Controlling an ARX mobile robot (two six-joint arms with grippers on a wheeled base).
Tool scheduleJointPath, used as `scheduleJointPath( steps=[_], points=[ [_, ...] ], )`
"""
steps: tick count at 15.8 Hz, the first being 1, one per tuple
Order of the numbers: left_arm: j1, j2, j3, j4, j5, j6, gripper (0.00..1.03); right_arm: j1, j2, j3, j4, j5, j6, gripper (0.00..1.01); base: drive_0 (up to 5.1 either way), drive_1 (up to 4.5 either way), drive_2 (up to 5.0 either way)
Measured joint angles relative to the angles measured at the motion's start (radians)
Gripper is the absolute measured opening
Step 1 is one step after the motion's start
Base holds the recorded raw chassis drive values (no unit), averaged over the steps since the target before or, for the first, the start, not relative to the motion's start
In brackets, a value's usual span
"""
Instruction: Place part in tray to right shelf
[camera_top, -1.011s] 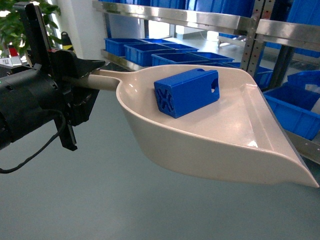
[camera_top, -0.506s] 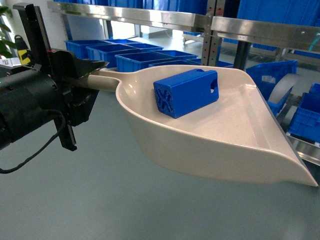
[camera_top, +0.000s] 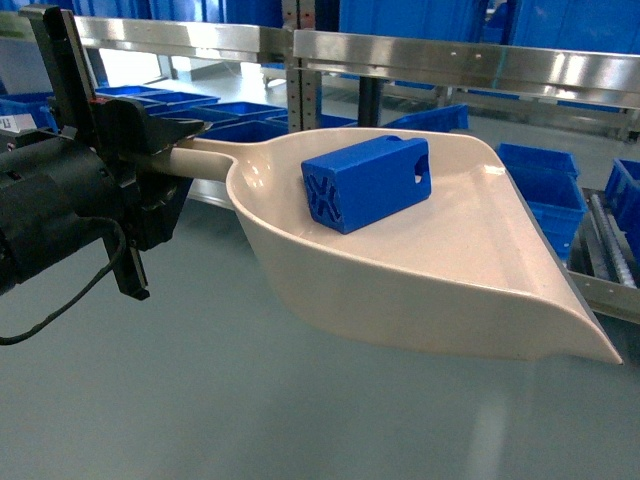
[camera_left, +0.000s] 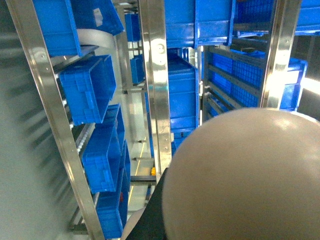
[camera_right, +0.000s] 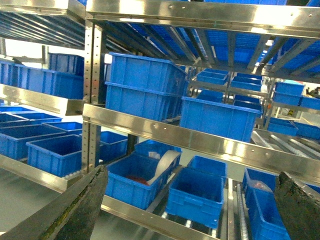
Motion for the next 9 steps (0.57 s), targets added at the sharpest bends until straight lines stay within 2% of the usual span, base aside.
scheduleJointPath(
  steps=[9],
  points=[
    [0.0,0.0,0.0,0.0,0.0,0.0,0.14,0.0,0.0,0.0,0.0,0.0,0.0,0.98,-1.6,-1.58,-1.6]
  ],
)
